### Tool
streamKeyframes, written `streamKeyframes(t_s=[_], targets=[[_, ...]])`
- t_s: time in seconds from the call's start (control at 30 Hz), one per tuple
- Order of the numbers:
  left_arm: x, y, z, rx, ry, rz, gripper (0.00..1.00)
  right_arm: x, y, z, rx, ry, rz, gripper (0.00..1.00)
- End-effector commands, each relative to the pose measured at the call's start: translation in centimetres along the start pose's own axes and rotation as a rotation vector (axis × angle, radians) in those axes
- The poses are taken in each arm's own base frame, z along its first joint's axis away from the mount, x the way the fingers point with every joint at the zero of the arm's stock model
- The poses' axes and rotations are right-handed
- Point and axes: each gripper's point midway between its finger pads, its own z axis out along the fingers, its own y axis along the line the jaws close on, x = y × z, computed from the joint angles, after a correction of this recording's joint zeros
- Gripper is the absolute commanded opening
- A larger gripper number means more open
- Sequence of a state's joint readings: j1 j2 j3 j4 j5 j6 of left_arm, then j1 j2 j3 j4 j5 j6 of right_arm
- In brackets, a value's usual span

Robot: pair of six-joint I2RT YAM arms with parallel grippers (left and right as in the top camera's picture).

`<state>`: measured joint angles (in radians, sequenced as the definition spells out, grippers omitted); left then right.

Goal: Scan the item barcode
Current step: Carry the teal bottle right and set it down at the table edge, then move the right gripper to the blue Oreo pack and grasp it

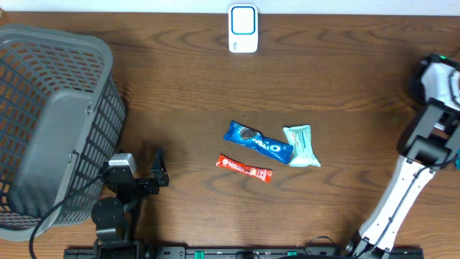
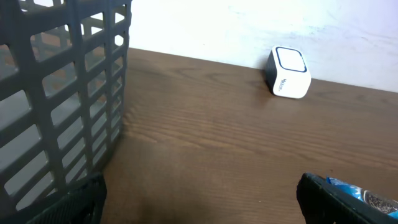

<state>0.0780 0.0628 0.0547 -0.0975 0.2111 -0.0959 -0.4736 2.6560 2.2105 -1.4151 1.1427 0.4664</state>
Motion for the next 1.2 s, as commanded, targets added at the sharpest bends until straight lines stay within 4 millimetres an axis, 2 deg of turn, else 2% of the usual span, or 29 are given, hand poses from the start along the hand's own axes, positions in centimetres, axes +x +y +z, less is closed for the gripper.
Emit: streamKeyframes(t_s=[0.0, 0.03, 0.13, 0.17, 0.27, 0.33, 0.37, 0.47, 0.57, 0.67, 0.7, 0.73, 0.8, 0.87, 1.07, 1.17], targets=[[1.4, 0.3, 0.2, -0.005, 0.039, 0.002, 0.98, 0.0, 0.8, -0.2, -0.132, 0.043, 0.093, 0.38], [1.4, 0.3, 0.2, -0.005, 0.039, 0.002, 0.98, -0.1, 1.2, -0.2, -0.155, 0.047, 0.087, 0.46], [1.4, 0.3, 0.2, -0.005, 0.039, 0.002, 0.98, -1.0, 2.0, -1.1, -0.236, 0.029, 0.073, 0.88], [1.4, 0.3, 0.2, -0.005, 0.039, 0.002, 0.98, -1.3, 2.2, -2.0, -0.275, 0.019, 0.067, 0.96], [1.4, 0.3, 0.2, -0.005, 0.039, 0.002, 0.98, -2.8, 2.0, -5.6, -0.411, -0.022, 0.101, 0.99], [1.4, 0.3, 0.2, -0.005, 0.039, 0.002, 0.98, -3.5, 1.2, -8.9, -0.524, -0.050, 0.131, 0.99], [1.4, 0.3, 0.2, -0.005, 0.039, 0.002, 0.98, -3.7, 0.8, -10.8, -0.594, -0.062, 0.139, 0.99], [1.4, 0.3, 0.2, -0.005, 0.039, 0.002, 0.98, -3.0, 0.4, -18.8, -0.920, -0.101, 0.087, 0.99], [1.4, 0.3, 0.2, -0.005, 0.039, 0.002, 0.98, 0.5, 0.1, -28.5, -1.305, -0.163, -0.125, 0.99], [1.4, 0.3, 0.2, -0.005, 0.039, 0.002, 0.98, 5.3, -1.0, -34.8, -1.511, -0.139, -0.280, 0.99], [1.4, 0.3, 0.2, -0.005, 0.039, 0.002, 0.98, 7.6, -1.2, -36.7, -1.564, -0.099, -0.341, 0.99], [1.4, 0.3, 0.2, -0.005, 0.039, 0.002, 0.98, 9.2, -1.4, -37.5, -1.579, -0.059, -0.377, 0.99], [1.4, 0.3, 0.2, -0.005, 0.039, 0.002, 0.98, 11.0, -0.9, -39.3, -1.602, -0.040, -0.424, 0.99], [1.4, 0.3, 0.2, -0.005, 0.039, 0.002, 0.98, 13.7, 0.5, -41.0, -1.573, 0.043, -0.444, 0.99], [1.4, 0.3, 0.2, -0.005, 0.039, 0.002, 0.98, 19.0, 4.2, -41.0, -1.283, -0.003, -0.547, 0.99], [1.4, 0.3, 0.2, -0.005, 0.039, 0.002, 0.98, 20.4, 4.7, -41.6, -1.175, -0.091, -0.562, 0.99]])
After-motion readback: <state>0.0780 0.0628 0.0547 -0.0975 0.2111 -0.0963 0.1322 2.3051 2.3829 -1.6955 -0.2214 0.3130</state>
